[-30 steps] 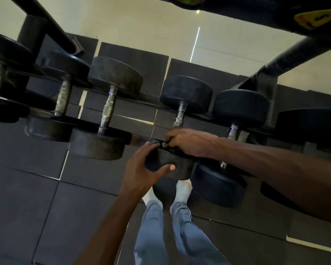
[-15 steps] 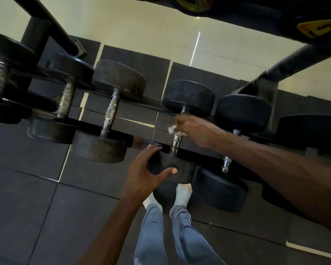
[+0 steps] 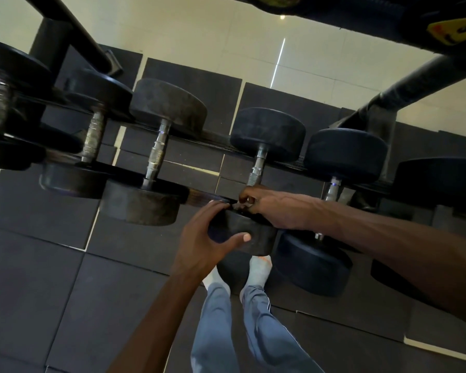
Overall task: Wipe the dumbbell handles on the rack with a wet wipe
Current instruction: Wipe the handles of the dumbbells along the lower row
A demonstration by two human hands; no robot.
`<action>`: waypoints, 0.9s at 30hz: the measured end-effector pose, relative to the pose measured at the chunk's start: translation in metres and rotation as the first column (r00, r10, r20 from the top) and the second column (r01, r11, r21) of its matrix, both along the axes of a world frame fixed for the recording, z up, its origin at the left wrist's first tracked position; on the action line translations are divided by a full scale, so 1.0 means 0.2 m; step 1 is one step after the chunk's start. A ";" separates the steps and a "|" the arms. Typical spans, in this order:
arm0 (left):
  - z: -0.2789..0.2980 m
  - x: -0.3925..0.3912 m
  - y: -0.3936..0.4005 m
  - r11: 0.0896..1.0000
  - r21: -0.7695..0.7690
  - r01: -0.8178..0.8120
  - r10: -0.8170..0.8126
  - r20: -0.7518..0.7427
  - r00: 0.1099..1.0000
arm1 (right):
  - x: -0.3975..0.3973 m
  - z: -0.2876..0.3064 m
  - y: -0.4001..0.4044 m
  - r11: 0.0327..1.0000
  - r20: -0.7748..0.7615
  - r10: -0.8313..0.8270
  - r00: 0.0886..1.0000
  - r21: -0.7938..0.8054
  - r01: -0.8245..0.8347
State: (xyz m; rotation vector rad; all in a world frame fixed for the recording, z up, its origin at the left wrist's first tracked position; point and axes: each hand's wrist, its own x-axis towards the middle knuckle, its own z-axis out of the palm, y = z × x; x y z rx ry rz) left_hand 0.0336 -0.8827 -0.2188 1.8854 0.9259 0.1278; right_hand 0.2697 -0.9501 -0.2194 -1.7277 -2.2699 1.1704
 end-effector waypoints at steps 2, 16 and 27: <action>0.00 0.00 -0.01 1.000 -0.003 -0.002 0.002 0.005 1.000 | -0.01 0.03 0.02 0.999 -0.003 -0.019 1.000 0.041 0.019; 0.00 0.00 0.00 1.000 -0.025 -0.009 0.010 0.012 1.000 | -0.05 0.04 0.07 0.993 -0.017 -0.107 0.994 0.039 0.108; 0.03 0.00 0.00 0.999 0.004 -0.048 0.048 0.013 0.999 | 0.04 -0.02 0.03 0.969 0.046 -0.130 0.990 0.216 0.117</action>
